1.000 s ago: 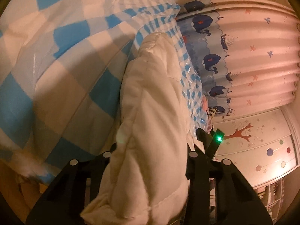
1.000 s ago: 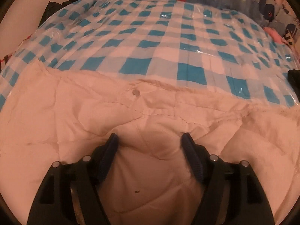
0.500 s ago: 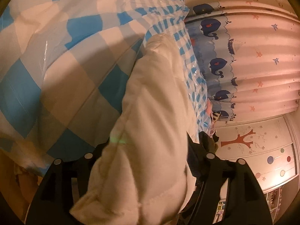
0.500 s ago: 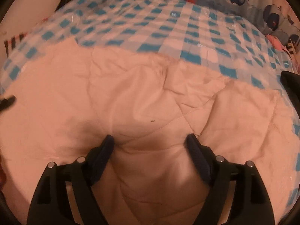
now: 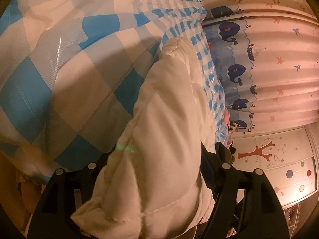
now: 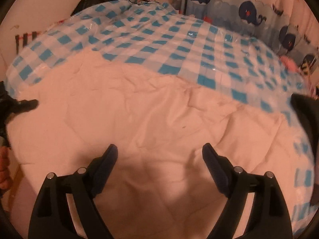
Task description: Fold large clothes
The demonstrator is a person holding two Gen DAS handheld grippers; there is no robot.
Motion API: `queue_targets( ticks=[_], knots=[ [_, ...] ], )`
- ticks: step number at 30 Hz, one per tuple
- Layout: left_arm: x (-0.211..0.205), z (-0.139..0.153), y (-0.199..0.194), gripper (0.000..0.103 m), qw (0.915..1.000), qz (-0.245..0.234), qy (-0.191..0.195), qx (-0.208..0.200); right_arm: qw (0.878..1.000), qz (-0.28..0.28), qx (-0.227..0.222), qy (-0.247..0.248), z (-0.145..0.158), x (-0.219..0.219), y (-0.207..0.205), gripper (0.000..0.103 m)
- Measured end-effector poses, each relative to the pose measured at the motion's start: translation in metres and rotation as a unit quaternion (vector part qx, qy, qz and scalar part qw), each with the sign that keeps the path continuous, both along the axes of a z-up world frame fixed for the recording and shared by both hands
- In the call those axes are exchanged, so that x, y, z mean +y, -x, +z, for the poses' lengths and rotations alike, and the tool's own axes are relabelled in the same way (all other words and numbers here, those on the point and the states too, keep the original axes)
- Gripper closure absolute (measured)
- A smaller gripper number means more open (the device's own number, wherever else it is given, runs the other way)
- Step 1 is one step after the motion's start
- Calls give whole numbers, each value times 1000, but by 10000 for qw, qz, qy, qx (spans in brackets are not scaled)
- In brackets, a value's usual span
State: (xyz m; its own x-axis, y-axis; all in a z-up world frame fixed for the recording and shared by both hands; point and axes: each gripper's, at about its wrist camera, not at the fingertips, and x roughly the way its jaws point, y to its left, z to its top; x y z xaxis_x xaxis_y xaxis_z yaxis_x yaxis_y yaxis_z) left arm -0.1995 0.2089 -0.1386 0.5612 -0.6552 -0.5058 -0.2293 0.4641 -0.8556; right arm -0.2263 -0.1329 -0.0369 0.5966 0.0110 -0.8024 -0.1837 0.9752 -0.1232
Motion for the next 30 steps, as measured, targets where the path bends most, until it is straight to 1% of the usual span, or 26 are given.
queue_targets(
  ticks=[1,2,3,5,6,7,8,10,12,13,14,15,16,17,19,21,22,23,25,26,28,30],
  knots=[
    [0,0,0,36,10000,12,-9,3,9998,-16,113,160,-11,1,-6,20],
    [-1,0,0,36,10000,22,-12,1,9990,20,366,244,-28,3,-13,19],
    [-2,0,-1,35,10000,-8,-2,1,9989,13,430,186,-34,2,-14,19],
    [-2,3,-1,35,10000,16,-70,54,9994,42,341,74,-23,0,-15,19],
    [-2,4,-1,35,10000,9,-76,45,9999,-6,122,-102,-9,-5,-15,19],
    [-1,4,-2,35,9999,-2,-96,49,9999,-63,-44,-145,0,-9,-18,19],
    [-1,3,-2,35,9999,2,-110,58,9997,-132,-166,-114,10,-13,-26,19],
    [-2,3,-2,35,9999,25,-119,60,9995,-272,-185,4,15,-20,-47,19],
    [-2,4,-2,35,9999,53,-133,55,9991,-353,-4,246,3,-24,-74,18],
    [-2,4,-2,35,9999,66,-127,56,9986,-349,157,368,-9,-24,-88,18],
    [-3,4,-2,35,9999,61,-118,48,9975,-294,469,442,-29,-22,-101,14],
    [-3,5,-3,35,9999,41,-98,32,9966,-282,647,433,-42,-23,-108,11],
    [-4,5,-3,35,9999,39,-101,34,9965,-286,675,413,-44,-22,-110,11],
    [-4,6,-3,35,9999,58,-145,54,9967,-281,650,401,-40,-23,-109,11],
    [-3,7,-3,35,9998,63,-168,69,9982,-293,466,240,-26,-26,-99,11],
    [-3,6,-3,35,9998,69,-175,80,9996,-149,182,138,-7,-24,-76,11],
    [-3,6,-3,35,9998,76,-180,81,9998,-40,28,200,1,-20,-60,11],
    [-3,6,-2,35,9997,89,-192,78,9995,66,-18,310,3,-16,-47,11],
    [-5,8,-2,35,9996,107,-243,56,9982,223,70,548,-6,-8,-34,11],
    [-6,9,-1,35,9996,123,-269,39,9967,291,191,736,-20,-3,-32,11],
    [-10,14,0,35,9995,128,-291,-26,9969,257,213,714,-36,-2,-34,9],
    [-14,24,0,35,9991,131,-380,-137,9974,186,291,639,-39,-5,-37,8]
  ],
)
